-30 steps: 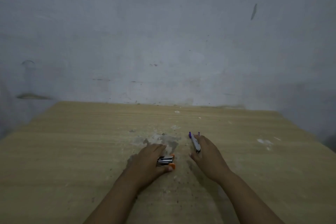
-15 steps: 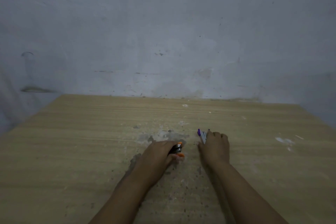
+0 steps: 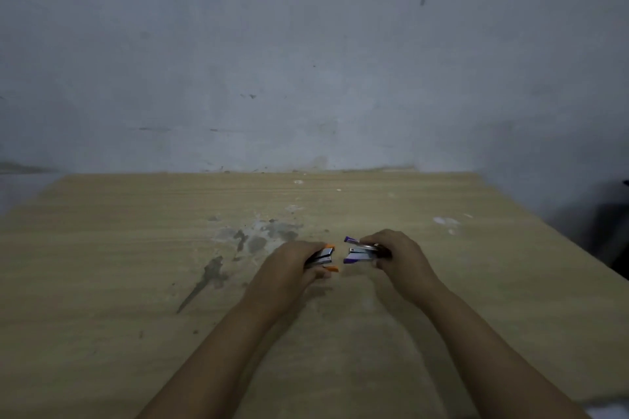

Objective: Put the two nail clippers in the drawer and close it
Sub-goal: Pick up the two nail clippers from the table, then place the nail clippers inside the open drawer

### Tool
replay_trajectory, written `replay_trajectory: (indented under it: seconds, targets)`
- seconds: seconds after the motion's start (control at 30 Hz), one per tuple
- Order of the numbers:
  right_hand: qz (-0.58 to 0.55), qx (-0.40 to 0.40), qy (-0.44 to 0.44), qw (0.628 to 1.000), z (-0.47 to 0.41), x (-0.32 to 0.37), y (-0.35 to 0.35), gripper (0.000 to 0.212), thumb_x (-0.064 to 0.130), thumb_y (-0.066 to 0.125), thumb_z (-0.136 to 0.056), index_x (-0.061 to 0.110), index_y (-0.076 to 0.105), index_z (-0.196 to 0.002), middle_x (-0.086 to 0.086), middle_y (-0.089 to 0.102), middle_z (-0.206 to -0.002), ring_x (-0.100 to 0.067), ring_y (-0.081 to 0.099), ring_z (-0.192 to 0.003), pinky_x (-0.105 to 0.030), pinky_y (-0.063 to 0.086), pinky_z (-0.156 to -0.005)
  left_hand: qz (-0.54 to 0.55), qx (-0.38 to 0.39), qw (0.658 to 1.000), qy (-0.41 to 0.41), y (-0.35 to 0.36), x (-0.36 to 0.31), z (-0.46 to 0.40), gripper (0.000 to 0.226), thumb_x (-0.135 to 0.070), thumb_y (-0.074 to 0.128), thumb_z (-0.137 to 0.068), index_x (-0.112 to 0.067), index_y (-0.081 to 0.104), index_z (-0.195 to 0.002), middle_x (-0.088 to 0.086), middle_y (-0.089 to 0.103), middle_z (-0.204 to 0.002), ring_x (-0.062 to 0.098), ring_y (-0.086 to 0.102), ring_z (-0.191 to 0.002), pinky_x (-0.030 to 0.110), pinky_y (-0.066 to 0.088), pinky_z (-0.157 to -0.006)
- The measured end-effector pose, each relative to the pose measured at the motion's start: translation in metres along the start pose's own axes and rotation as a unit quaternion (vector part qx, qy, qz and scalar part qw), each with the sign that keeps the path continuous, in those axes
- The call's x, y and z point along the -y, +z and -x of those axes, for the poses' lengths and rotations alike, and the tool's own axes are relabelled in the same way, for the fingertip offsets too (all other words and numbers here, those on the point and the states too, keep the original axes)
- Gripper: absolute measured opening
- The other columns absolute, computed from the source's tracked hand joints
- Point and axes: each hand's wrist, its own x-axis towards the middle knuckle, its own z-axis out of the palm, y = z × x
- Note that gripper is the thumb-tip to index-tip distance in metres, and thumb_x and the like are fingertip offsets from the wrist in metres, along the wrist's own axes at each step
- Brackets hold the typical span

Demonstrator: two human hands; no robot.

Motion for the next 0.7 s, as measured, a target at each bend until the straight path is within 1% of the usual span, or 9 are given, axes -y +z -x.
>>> replay_trajectory:
  seconds: [0.07, 0.2, 0.27, 0.33, 0.4, 0.47, 0.57, 0.63, 0.7]
  targets:
    - [-0.017, -0.031, 0.022, 0.999, 0.025, -0.010, -0.024, 0.047, -0.013, 0.067, -0.063, 0.009, 0.069, -0.104, -0.012, 0.069, -0.103, -0.029, 0.058, -0.099, -0.023, 0.035, -0.075, 0.000, 0.008, 1.000, 0.016, 0.011, -0.020, 0.003, 0.043, -0.027, 0.066, -0.081, -0.018, 0.055, -0.121, 0.002, 0.066, -0.113, 0.018, 0.055, -0.103, 0.023, 0.037, -0.079]
    - [-0.034, -0.066, 0.054, 0.996, 0.079, -0.030, -0.068, 0.046, -0.013, 0.068, -0.063, 0.008, 0.069, -0.103, -0.012, 0.068, -0.102, -0.028, 0.058, -0.098, -0.031, 0.042, -0.081, 0.019, 0.024, 0.998, 0.056, 0.036, -0.066, 0.017, 0.041, -0.023, 0.061, -0.085, -0.015, 0.051, -0.125, 0.006, 0.064, -0.112, 0.022, 0.053, -0.103, 0.030, 0.040, -0.084]
    - [-0.033, -0.076, 0.063, 0.995, 0.107, -0.043, -0.089, 0.044, -0.013, 0.068, -0.064, 0.008, 0.068, -0.103, -0.011, 0.068, -0.101, -0.026, 0.058, -0.096, -0.028, 0.040, -0.079, 0.021, 0.039, 0.996, 0.075, 0.052, -0.089, 0.024, 0.043, -0.022, 0.058, -0.088, -0.014, 0.047, -0.128, 0.009, 0.062, -0.114, 0.024, 0.053, -0.104, 0.032, 0.040, -0.087]
    - [-0.030, -0.081, 0.074, 0.993, 0.133, -0.056, -0.106, 0.043, -0.013, 0.068, -0.065, 0.008, 0.068, -0.103, -0.009, 0.067, -0.099, -0.023, 0.058, -0.095, -0.020, 0.037, -0.076, 0.021, 0.059, 0.994, 0.086, 0.069, -0.111, 0.032, 0.045, -0.022, 0.054, -0.090, -0.013, 0.042, -0.133, 0.009, 0.059, -0.120, 0.023, 0.051, -0.108, 0.031, 0.038, -0.090]
    - [-0.029, -0.082, 0.094, 0.992, 0.163, -0.071, -0.123, 0.042, -0.013, 0.067, -0.066, 0.008, 0.068, -0.103, -0.006, 0.066, -0.097, -0.021, 0.057, -0.094, -0.017, 0.035, -0.073, 0.025, 0.077, 0.991, 0.111, 0.089, -0.135, 0.040, 0.046, -0.022, 0.051, -0.092, -0.013, 0.038, -0.135, 0.009, 0.058, -0.122, 0.021, 0.049, -0.108, 0.026, 0.035, -0.089]
    - [-0.036, -0.078, 0.112, 0.990, 0.187, -0.083, -0.135, 0.042, -0.013, 0.067, -0.068, 0.009, 0.068, -0.104, -0.005, 0.065, -0.097, -0.019, 0.058, -0.094, -0.016, 0.039, -0.074, 0.043, 0.094, 0.986, 0.129, 0.105, -0.156, 0.047, 0.048, -0.020, 0.049, -0.092, -0.015, 0.035, -0.138, 0.009, 0.056, -0.122, 0.020, 0.048, -0.108, 0.020, 0.031, -0.086]
    - [-0.034, -0.054, 0.137, 0.989, 0.224, -0.105, -0.152, 0.039, -0.012, 0.065, -0.072, 0.010, 0.067, -0.105, -0.003, 0.065, -0.098, -0.017, 0.058, -0.095, -0.003, 0.040, -0.073, 0.080, 0.120, 0.982, 0.122, 0.131, -0.183, 0.059, 0.052, -0.018, 0.048, -0.092, -0.020, 0.028, -0.140, 0.004, 0.053, -0.126, 0.016, 0.047, -0.110, 0.019, 0.033, -0.086]
    - [-0.030, -0.041, 0.147, 0.988, 0.241, -0.118, -0.160, 0.038, -0.011, 0.065, -0.073, 0.010, 0.068, -0.105, -0.003, 0.065, -0.097, -0.015, 0.057, -0.092, 0.003, 0.038, -0.071, 0.104, 0.128, 0.980, 0.114, 0.145, -0.196, 0.064, 0.048, -0.019, 0.050, -0.091, -0.023, 0.033, -0.135, 0.003, 0.054, -0.126, 0.015, 0.048, -0.110, 0.023, 0.037, -0.086]
    - [-0.034, -0.029, 0.158, 0.986, 0.255, -0.129, -0.167, 0.039, -0.012, 0.064, -0.072, 0.009, 0.068, -0.105, -0.003, 0.066, -0.096, -0.011, 0.058, -0.087, 0.004, 0.038, -0.069, 0.111, 0.142, 0.976, 0.118, 0.158, -0.208, 0.067, 0.038, -0.019, 0.054, -0.089, -0.023, 0.041, -0.125, 0.003, 0.058, -0.120, 0.015, 0.052, -0.103, 0.026, 0.041, -0.083]
